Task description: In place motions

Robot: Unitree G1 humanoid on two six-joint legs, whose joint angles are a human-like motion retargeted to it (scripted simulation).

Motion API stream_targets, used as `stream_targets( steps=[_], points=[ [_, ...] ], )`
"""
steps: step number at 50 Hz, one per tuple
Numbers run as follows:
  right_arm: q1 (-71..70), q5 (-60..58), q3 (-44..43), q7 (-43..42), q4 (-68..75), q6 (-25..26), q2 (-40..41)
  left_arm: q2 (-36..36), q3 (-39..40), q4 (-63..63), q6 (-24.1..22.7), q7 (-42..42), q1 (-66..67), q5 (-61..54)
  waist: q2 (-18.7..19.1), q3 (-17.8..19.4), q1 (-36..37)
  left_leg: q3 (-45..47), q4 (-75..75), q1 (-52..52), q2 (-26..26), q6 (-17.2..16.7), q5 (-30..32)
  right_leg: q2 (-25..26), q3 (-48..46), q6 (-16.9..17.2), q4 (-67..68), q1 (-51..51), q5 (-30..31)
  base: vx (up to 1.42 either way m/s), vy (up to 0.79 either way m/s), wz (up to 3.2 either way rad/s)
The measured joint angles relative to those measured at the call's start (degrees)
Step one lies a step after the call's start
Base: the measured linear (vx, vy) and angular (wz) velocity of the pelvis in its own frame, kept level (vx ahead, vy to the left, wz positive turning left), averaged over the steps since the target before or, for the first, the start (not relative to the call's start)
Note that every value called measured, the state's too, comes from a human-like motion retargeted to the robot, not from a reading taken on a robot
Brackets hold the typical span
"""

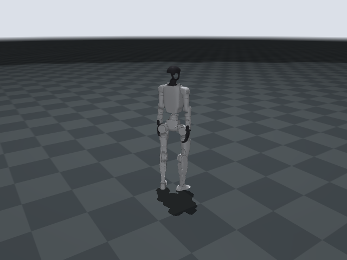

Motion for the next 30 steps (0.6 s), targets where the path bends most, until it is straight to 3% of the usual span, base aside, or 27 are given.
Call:
stream_targets(
  steps=[10, 20, 30],
  points=[
    [-1.3, -1.9, 1.7, 0.8, -0.8, 0.1, 0.6, 0.0, 0.4, 3.4, 0.7, 1.0, 0.4, 0.4, -0.2, 0.9, -5.0, -8.3, 0.6, -1.1, -1.0, 0.6, 1.2, -0.9, -8.0, 0.0, -1.3, 2.8, 0.6, 0.09, -0.05, 0.72],
    [-0.5, -1.8, 1.8, 0.8, -0.3, -0.2, 0.8, -0.5, 0.1, 3.1, 0.7, 0.3, 0.1, 0.5, -1.8, 0.4, 3.0, -3.4, 1.1, -1.4, -0.7, 0.6, 0.6, -0.6, -2.8, 0.3, -0.2, 2.5, -0.8, 0.05, -0.05, -0.40],
    [0.4, -1.5, 1.1, 1.2, 0.6, 0.0, 0.4, -0.9, -1.0, 1.4, 0.4, -0.1, -0.6, 0.5, -2.3, 1.0, 4.1, -6.1, 1.7, -2.2, -1.5, 1.3, 1.4, -1.0, -5.5, 0.3, -0.8, 4.3, -0.8, 0.07, -0.05, 0.25]
  ],
)
